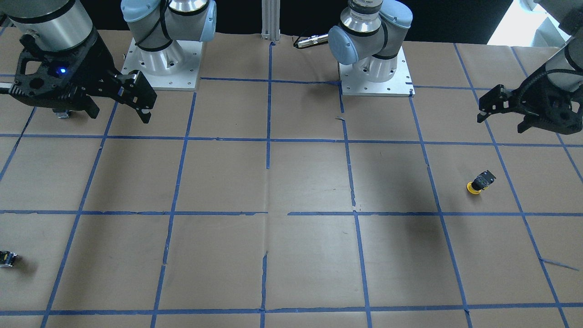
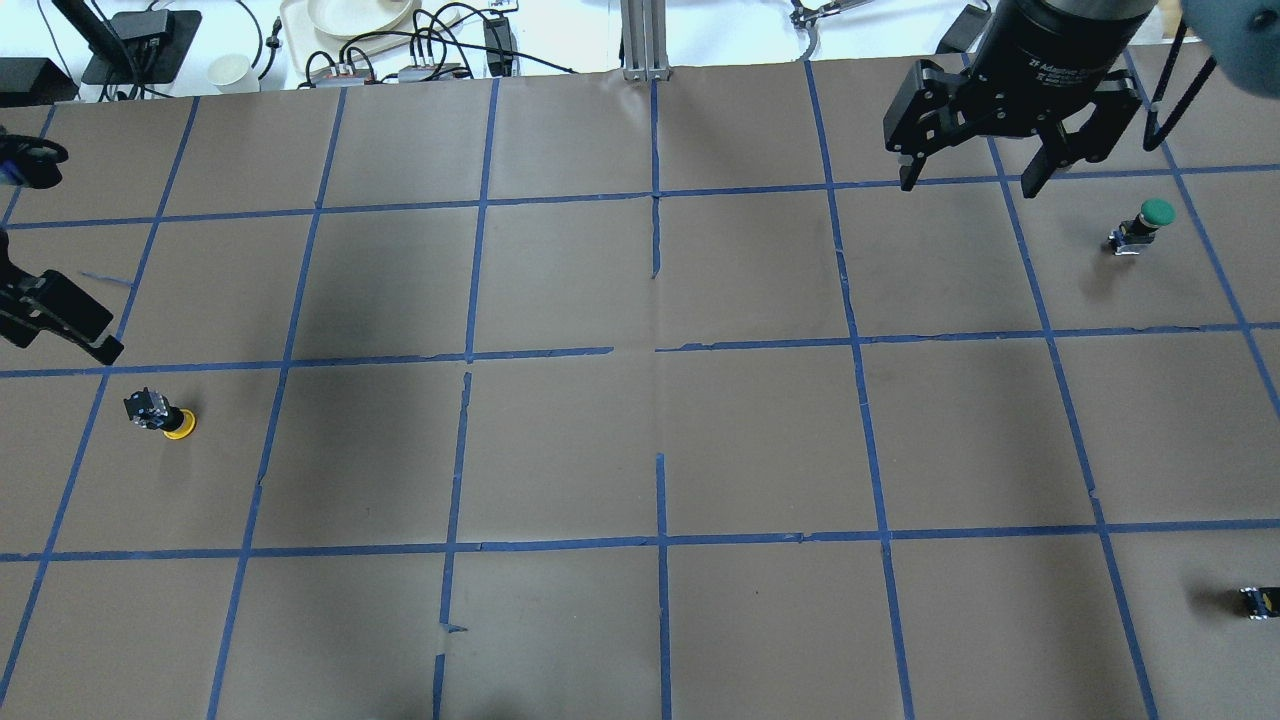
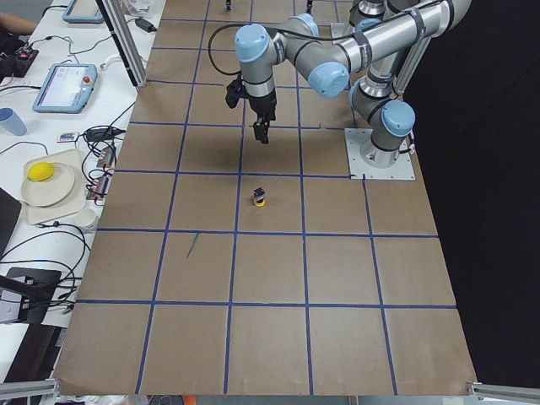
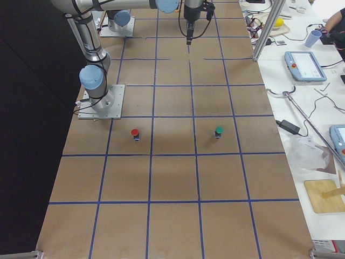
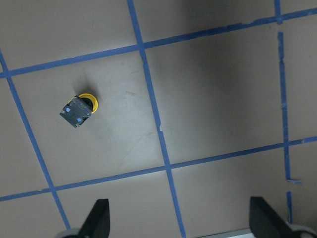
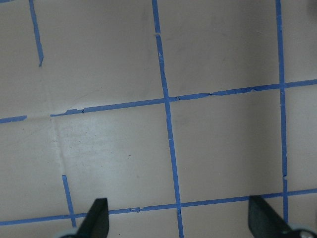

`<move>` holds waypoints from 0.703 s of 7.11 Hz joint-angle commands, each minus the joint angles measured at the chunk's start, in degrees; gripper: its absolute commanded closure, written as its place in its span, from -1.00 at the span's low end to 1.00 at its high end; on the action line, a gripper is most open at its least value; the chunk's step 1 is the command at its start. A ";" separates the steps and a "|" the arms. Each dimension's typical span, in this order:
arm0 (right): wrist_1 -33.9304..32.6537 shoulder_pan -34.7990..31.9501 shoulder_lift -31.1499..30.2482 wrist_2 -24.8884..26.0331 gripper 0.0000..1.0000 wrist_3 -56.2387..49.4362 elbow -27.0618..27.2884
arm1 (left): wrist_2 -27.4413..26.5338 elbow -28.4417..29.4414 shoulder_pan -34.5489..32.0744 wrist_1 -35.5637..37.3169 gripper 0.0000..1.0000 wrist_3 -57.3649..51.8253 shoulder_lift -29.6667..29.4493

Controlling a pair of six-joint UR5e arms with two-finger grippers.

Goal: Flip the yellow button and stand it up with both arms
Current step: 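Move the left gripper down toward the yellow-rimmed button lying on its side, then lower the left gripper and close it on the yellow button's body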

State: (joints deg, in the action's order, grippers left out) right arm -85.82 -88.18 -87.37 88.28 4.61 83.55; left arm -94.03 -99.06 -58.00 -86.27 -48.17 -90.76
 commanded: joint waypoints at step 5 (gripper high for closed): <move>0.03 0.03 -0.17 0.40 -1.00 -0.13 0.47 | 1.04 -13.06 4.20 27.61 -0.94 -35.98 -10.13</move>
State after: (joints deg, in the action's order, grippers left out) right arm -85.79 -88.16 -87.47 88.56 4.49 83.90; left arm -93.18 -109.62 -54.87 -63.74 -76.40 -99.02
